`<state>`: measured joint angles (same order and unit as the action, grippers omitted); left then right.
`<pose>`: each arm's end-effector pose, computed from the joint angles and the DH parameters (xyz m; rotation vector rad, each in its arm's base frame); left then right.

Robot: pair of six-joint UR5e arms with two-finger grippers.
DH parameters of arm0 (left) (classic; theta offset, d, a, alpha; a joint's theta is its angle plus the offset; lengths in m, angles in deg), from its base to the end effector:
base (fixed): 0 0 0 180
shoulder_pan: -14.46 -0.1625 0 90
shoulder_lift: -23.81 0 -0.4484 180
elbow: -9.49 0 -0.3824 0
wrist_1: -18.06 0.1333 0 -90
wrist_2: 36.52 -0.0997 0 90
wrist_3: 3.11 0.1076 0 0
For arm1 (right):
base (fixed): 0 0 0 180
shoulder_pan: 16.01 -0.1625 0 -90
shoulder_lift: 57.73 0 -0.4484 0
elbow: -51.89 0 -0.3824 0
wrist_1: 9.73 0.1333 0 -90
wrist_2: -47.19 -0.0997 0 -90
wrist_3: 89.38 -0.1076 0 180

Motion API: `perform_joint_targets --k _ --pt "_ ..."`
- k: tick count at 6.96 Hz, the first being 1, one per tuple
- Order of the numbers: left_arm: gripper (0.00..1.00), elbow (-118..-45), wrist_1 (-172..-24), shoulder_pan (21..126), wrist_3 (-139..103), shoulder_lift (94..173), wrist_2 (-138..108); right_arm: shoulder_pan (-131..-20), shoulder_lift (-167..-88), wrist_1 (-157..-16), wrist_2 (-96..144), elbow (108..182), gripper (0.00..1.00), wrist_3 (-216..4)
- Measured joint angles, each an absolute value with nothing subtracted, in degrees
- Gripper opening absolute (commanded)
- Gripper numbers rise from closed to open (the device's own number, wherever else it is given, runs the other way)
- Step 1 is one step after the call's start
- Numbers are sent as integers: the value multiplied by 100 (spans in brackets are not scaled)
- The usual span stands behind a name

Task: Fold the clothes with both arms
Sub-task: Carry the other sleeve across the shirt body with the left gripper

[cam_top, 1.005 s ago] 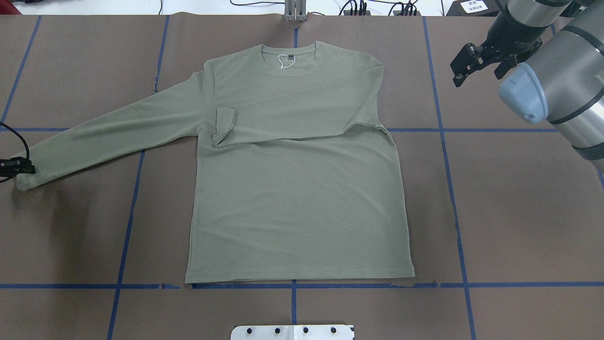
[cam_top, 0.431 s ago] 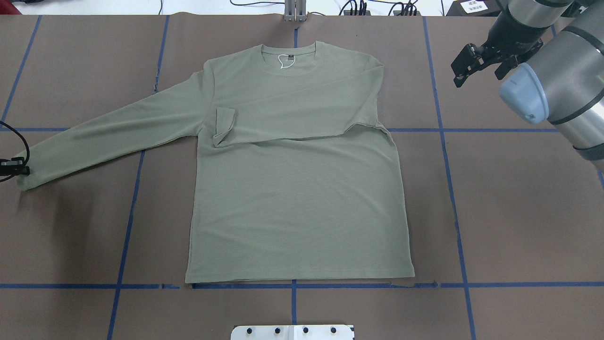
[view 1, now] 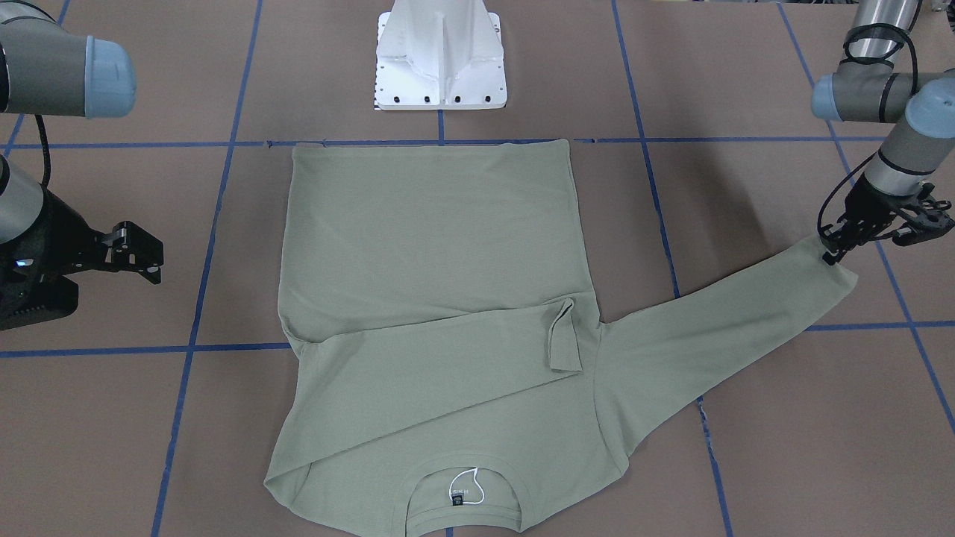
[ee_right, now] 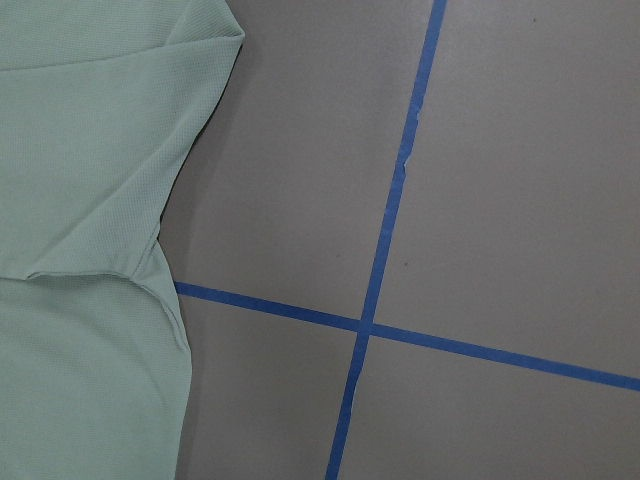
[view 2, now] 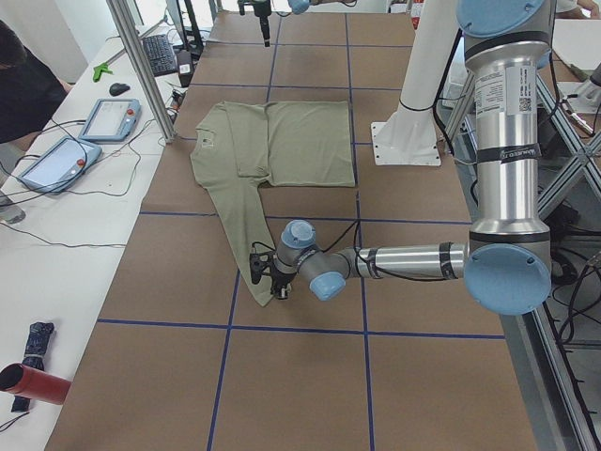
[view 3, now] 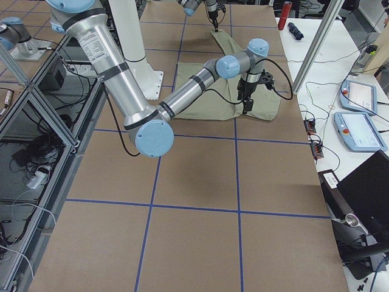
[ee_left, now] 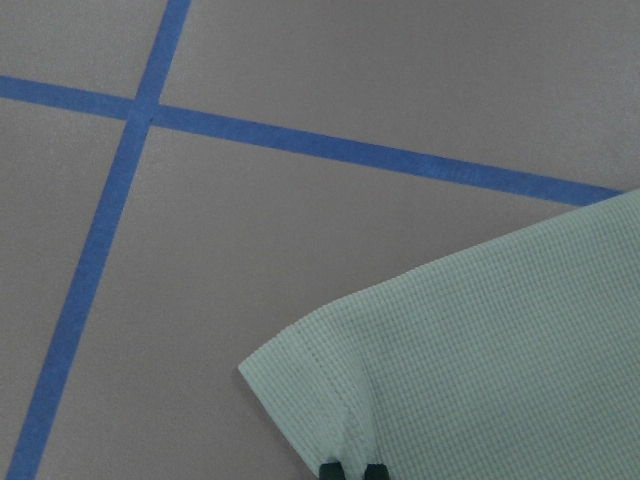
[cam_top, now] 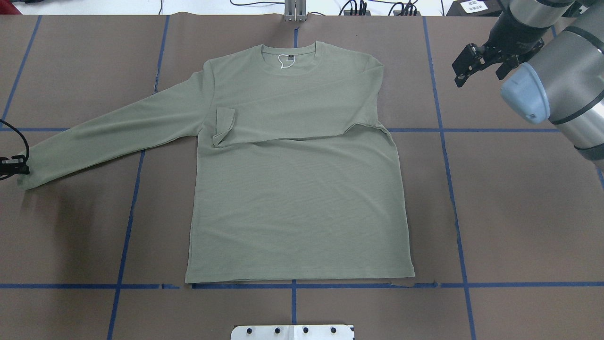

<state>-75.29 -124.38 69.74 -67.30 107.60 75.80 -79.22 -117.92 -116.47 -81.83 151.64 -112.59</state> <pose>0.1899 -0.4364 0.6937 0.1769 0.7827 -0.3473 -0.2309 -0.6027 0.3464 0.0629 -0.7713 -0.1949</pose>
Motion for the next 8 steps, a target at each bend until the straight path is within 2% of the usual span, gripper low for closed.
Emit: perform_joint_targets --k 3,5,6,8 --pt "0 -8016 -12400 6993 -6856 10739 7932 -8043 -11850 -11660 -8209 15175 100 -11251" --pt "0 -8614 -11857 6981 -6872 10987 8137 -8171 -12123 -11657 -8252 15309 100 -11181" --pt "0 -9004 -11013 6978 -6875 11447 8158 -8223 -12374 -11651 -8256 15464 100 -11097" --pt "0 -9438 -8707 6959 -6971 13132 8168 -8382 -12962 -11621 -8256 15782 100 -10897"
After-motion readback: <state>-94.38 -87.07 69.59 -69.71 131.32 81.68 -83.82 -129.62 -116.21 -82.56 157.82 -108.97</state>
